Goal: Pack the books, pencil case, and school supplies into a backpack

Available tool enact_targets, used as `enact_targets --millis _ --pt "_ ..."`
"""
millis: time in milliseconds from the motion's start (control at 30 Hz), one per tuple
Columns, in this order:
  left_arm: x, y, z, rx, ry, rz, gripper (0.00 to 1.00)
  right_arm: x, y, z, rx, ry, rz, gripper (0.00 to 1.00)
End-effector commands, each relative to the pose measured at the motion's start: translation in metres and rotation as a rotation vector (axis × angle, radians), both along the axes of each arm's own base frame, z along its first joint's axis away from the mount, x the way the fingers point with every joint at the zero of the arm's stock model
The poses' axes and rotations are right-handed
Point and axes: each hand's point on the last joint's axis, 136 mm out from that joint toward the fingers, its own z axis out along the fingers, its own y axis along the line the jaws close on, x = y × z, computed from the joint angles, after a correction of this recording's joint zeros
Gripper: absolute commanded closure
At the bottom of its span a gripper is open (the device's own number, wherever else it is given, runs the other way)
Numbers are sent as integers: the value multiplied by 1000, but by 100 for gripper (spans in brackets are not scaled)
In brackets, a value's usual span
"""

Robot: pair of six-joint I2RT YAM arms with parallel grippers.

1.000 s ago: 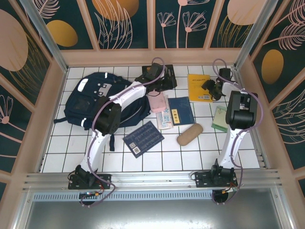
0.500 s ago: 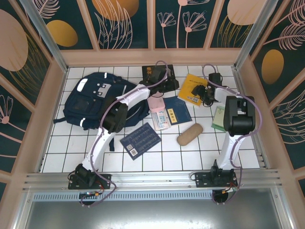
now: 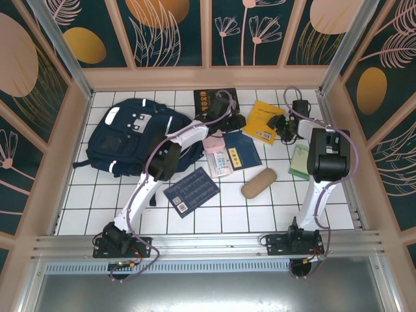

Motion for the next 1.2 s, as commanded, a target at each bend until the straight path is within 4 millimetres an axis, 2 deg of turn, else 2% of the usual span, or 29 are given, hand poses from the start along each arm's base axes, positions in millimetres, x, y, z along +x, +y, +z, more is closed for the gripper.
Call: enact_targets --millis 0,100,300,400,533,633,767,967,1167 --pt "-13 -15 -8 -13 18 -53 73 7 30 1 140 -31 83 42" --pt "-18 -16 -16 -7 41 -66 81 8 40 16 208 -89 117 42" --pt "-23 -23 -10 -27 37 -94 82 10 57 67 382 -256 195 46" --pt "-23 -26 -3 -40 29 -104 82 10 61 87 420 -314 221 47" --pt "-23 -27 3 -52 20 -110 82 9 65 101 441 -366 248 48" --pt "-24 -27 5 -50 18 -114 82 13 63 96 420 -358 240 48" --pt "-24 -27 3 -48 19 -119 82 20 59 67 334 -259 225 52" --pt "-26 -28 5 -54 18 -126 81 20 67 50 329 -220 242 55" --pt "-25 -26 5 -47 15 -125 81 18 76 45 327 -203 264 56"
